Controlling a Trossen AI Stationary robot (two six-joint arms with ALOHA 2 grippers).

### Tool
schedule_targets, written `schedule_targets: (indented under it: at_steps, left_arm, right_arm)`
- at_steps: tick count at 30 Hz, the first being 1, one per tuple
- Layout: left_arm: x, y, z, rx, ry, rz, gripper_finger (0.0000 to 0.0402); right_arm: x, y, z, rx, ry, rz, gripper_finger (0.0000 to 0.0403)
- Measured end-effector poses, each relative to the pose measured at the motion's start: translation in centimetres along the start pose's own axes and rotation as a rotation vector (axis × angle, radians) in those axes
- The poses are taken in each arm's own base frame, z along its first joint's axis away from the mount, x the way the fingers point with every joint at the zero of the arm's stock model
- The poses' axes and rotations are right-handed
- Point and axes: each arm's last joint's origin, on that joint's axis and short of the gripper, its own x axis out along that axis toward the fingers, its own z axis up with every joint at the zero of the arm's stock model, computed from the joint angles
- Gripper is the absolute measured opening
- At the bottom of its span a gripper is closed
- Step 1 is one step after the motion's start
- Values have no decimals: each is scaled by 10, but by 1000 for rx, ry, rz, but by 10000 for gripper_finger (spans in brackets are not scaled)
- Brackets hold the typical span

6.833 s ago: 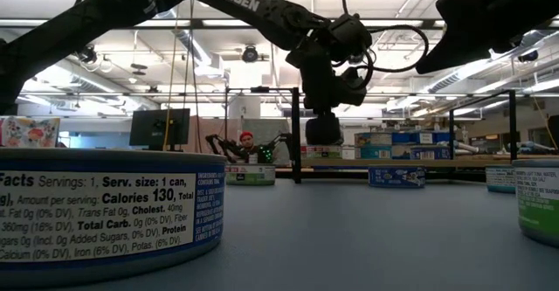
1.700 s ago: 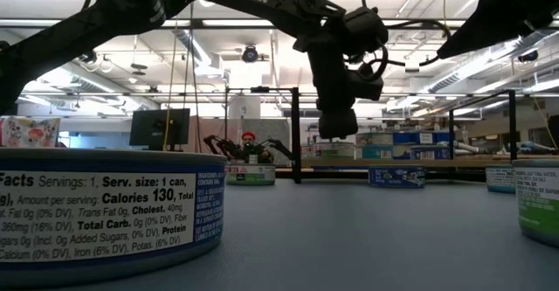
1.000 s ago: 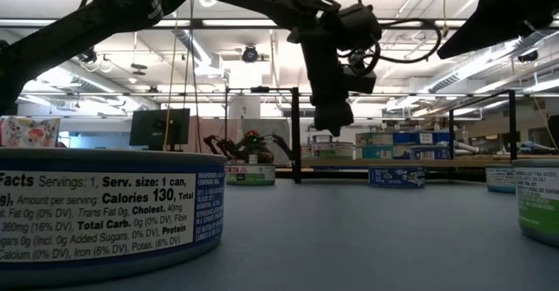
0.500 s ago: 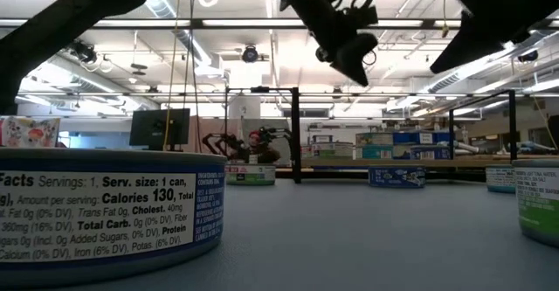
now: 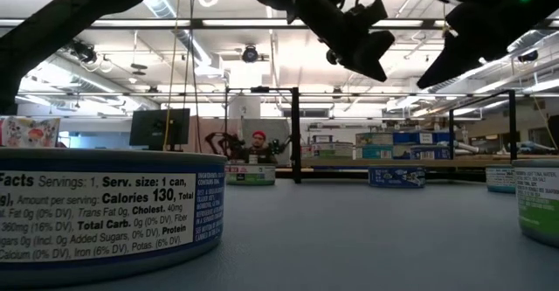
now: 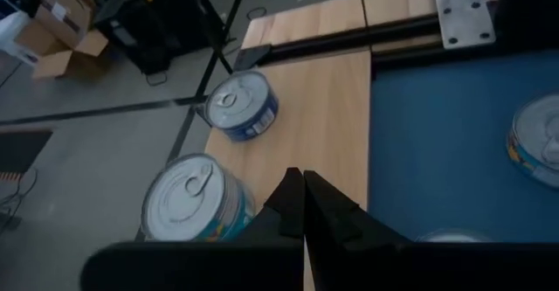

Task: Stack canned seafood by type on shelf
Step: Adjust the green tuna can on the back of the shelf

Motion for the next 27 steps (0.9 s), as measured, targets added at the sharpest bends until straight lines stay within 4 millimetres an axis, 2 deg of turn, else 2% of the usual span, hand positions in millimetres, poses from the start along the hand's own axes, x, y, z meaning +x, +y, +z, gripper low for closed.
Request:
schedule_targets:
  at_steps: [6, 9, 12, 17, 21, 27]
  left_arm:
    - [10, -8, -16, -5, -30, -7, 0]
    - [2, -8, -20, -23, -107, 9, 0]
    - [-13, -4, -26, -39, -172, 33, 1]
    - [-38, -7, -50, -36, -161, 29, 1]
    - [-70, -9, -62, -56, -213, 33, 1]
    - [-123, -20, -94, -96, -322, 31, 1]
  right_arm:
    - [6, -21, 2, 6, -75, 87, 0]
    - [2, -35, 5, 13, -113, 114, 0]
    - [0, -48, 9, 21, -144, 128, 0]
    - [5, -61, 24, 41, -203, 153, 0]
    - [20, -69, 37, 52, -240, 152, 0]
    - [50, -89, 55, 108, -253, 127, 0]
